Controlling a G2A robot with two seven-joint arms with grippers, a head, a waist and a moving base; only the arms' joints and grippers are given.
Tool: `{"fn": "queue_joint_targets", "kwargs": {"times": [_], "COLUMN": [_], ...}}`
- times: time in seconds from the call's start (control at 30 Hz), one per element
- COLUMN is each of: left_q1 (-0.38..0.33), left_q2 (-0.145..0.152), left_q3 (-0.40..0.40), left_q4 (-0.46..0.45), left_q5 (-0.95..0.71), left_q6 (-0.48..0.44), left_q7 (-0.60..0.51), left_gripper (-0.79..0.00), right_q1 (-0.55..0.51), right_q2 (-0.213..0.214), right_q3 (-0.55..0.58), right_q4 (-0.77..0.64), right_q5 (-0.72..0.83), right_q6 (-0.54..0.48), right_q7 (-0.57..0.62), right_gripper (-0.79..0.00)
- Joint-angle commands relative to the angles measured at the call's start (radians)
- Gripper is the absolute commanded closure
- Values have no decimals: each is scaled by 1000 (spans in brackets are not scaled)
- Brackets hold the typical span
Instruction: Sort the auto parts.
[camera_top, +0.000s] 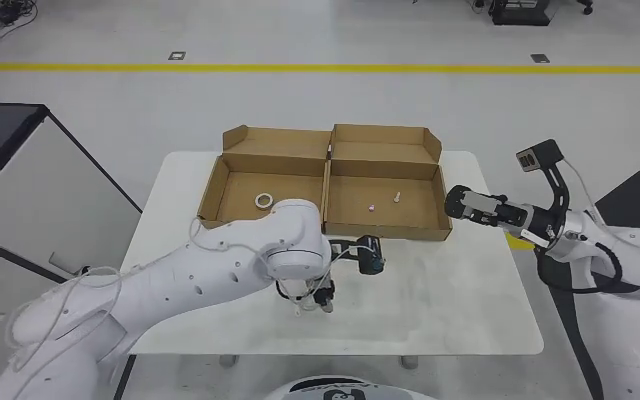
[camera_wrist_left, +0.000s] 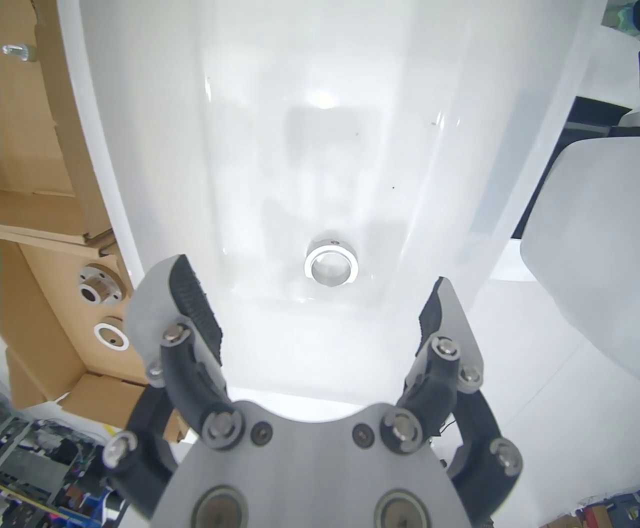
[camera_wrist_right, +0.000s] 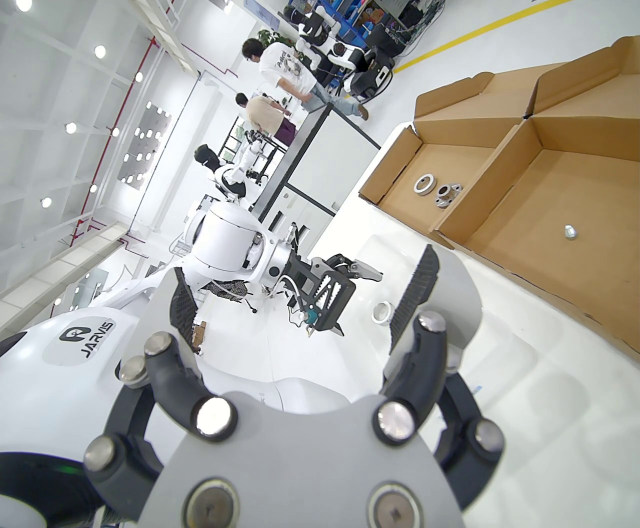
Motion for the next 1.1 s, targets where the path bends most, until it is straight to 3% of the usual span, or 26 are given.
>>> {"fn": "queue_joint_targets", "kwargs": {"times": [0.0, 0.4, 0.63, 1.07], "left_q1": [-10, -52, -71, -23], "left_q2": [0, 0, -17, -54], "left_q3": [9, 83, 155, 155], "left_q4": [-2, 29, 67, 134], "left_q5": [-11, 2, 27, 87], "left_q6": [1, -1, 0, -2], "left_q7": [0, 0, 0, 0], "left_gripper": [-736, -603, -619, -508], "right_q1": [0, 0, 0, 0], "right_q2": [0, 0, 0, 0], "right_q3": [0, 0, 0, 0], "right_q4": [0, 0, 0, 0], "right_q5": [0, 0, 0, 0], "right_q6": [0, 0, 0, 0], "right_q7": [0, 0, 0, 0], "right_gripper": [-785, -785, -785, -785]}}
